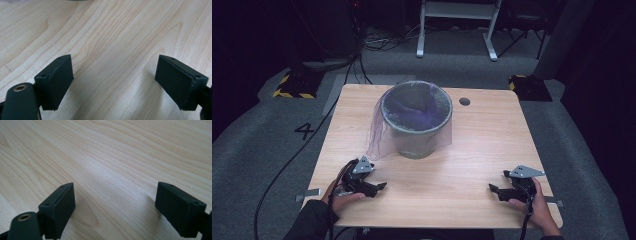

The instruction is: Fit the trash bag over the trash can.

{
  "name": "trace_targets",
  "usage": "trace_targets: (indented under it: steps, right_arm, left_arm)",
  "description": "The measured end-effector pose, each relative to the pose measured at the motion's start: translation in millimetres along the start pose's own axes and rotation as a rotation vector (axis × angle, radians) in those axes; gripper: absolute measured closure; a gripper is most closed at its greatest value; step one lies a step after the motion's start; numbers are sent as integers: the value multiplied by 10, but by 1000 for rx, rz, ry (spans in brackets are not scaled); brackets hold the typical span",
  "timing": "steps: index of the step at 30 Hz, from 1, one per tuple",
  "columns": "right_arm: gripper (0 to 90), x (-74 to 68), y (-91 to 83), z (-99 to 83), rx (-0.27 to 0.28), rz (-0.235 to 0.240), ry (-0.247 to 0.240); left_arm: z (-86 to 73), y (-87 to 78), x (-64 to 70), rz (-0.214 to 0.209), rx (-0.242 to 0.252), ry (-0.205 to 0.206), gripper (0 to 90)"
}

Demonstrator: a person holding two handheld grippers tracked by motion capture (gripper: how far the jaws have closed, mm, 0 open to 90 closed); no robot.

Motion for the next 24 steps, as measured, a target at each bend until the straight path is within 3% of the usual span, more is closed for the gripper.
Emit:
trace_targets:
  steps: [24]
  right_arm:
    - [148, 4, 13, 13, -2, 4, -3]
  left_arm:
    - [8, 6, 0, -4, 0, 6, 144]
Point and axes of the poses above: each handheld gripper's, and its own axes: y roughly forward along the jaws, z roughly out of its top, x roughly to its right, the point moved 10 cm from there along y, roughly forward along the jaws, and after that the axes turned 12 degrees about -x, right-handed, at the moved point
